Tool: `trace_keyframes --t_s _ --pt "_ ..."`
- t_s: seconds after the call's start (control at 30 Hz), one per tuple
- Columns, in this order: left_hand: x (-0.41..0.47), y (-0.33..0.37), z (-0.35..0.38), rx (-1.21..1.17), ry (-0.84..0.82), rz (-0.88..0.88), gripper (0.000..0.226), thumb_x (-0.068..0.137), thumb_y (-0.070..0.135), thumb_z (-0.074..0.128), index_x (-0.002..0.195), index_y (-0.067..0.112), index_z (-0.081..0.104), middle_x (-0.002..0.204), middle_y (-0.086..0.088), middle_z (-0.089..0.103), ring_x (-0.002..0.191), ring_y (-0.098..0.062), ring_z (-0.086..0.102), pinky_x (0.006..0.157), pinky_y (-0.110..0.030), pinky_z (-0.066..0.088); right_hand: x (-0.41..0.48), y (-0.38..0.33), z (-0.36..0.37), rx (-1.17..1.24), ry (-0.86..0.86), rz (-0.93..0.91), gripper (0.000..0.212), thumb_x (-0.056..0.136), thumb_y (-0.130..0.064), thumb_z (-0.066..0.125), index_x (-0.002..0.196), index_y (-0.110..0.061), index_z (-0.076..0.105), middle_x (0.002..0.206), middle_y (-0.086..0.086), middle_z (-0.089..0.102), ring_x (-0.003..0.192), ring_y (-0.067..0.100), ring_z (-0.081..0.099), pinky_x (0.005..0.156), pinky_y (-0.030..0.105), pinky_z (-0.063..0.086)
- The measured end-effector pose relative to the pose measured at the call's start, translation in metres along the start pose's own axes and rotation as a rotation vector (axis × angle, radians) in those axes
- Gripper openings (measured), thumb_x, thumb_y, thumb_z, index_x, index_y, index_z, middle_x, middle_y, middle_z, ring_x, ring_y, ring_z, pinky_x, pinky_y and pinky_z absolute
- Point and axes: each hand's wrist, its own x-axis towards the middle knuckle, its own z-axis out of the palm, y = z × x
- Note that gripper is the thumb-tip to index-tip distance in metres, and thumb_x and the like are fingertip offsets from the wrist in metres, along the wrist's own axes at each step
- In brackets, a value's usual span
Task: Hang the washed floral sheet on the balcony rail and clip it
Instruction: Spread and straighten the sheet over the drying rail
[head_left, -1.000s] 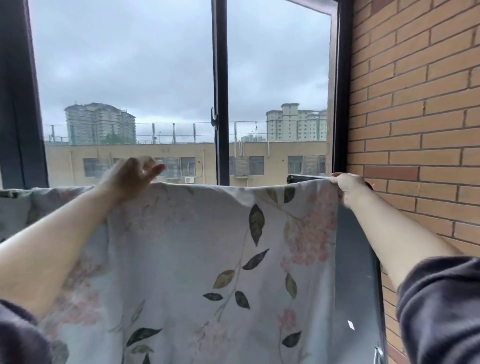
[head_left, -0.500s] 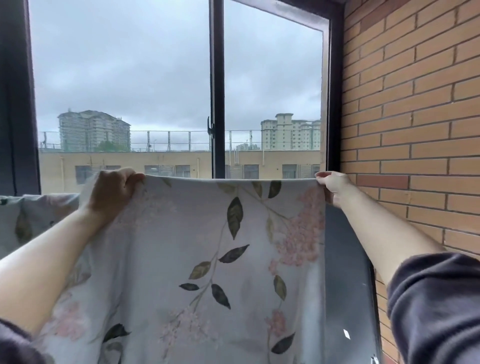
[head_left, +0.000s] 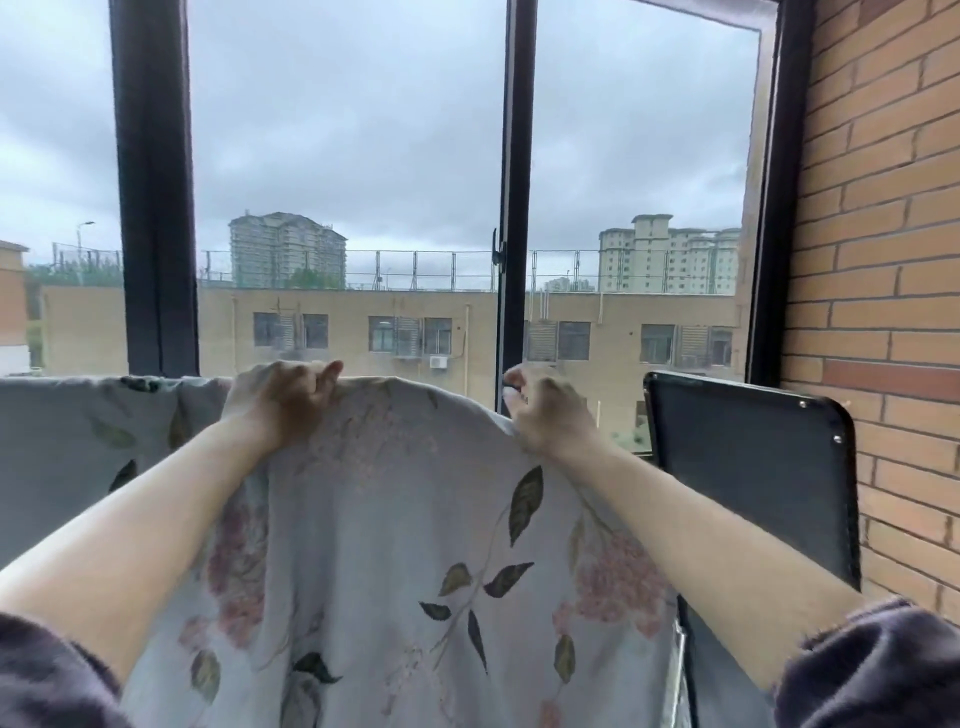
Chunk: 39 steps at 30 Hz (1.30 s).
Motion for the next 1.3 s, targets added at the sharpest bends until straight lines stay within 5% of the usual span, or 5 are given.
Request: trace_keyframes --t_s 0.17,0.37,0.83,0.97,1.3 --pt "-0.002 -0.010 0.000 -0.100 0.036 0.014 0.049 0.100 0.041 0.023 0.121 0.016 0.059 0.117 -0.017 0.063 0.105 -0.034 0.058 0.085 -0.038 0.042 0.023 -0.102 0.057 -0.007 -0.157 -0.156 0.046 0.101 -0.038 0.026 0.114 -0.011 0.060 0.117 0.012 0.063 0.104 0.030 0.059 0.091 0.042 0.046" --pt "-0.012 -0.072 -0.008 -0.021 0.107 -0.031 0.050 0.101 0.038 0.023 0.111 0.012 0.065 0.107 -0.021 0.066 0.100 -0.036 0.059 0.076 -0.036 0.039 0.021 -0.107 0.084 -0.184 0.181 -0.168 0.056 0.101 -0.037 0.020 0.076 -0.012 0.063 0.081 0.011 0.069 0.077 0.029 0.064 0.066 0.031 0.035" --pt "-0.030 -0.231 -0.026 0.053 0.196 -0.027 0.050 0.099 0.037 0.029 0.093 0.008 0.070 0.088 -0.025 0.068 0.085 -0.039 0.062 0.071 -0.038 0.039 0.019 -0.138 0.104 -0.342 0.335 -0.056 0.062 0.098 -0.039 0.018 0.078 -0.008 0.068 0.076 0.013 0.068 0.071 0.031 0.063 0.061 0.028 0.029" --pt "-0.033 -0.275 -0.027 0.067 0.275 -0.012 0.055 0.099 0.039 0.029 0.085 0.006 0.070 0.077 -0.027 0.067 0.075 -0.041 0.063 0.065 -0.038 0.040 0.016 -0.151 0.108 -0.276 0.314 0.006 0.050 0.100 -0.034 0.027 0.069 -0.012 0.060 0.075 0.014 0.067 0.069 0.031 0.061 0.063 0.030 0.038" --pt "-0.037 -0.280 -0.024 0.011 0.301 -0.046 0.052 0.098 0.029 0.034 0.073 0.001 0.069 0.067 -0.028 0.065 0.064 -0.039 0.062 0.066 -0.039 0.045 0.010 -0.173 0.114 -0.243 0.280 0.163 0.047 0.101 -0.032 0.025 0.086 -0.005 0.061 0.095 0.017 0.066 0.079 0.026 0.052 0.079 0.035 0.037"
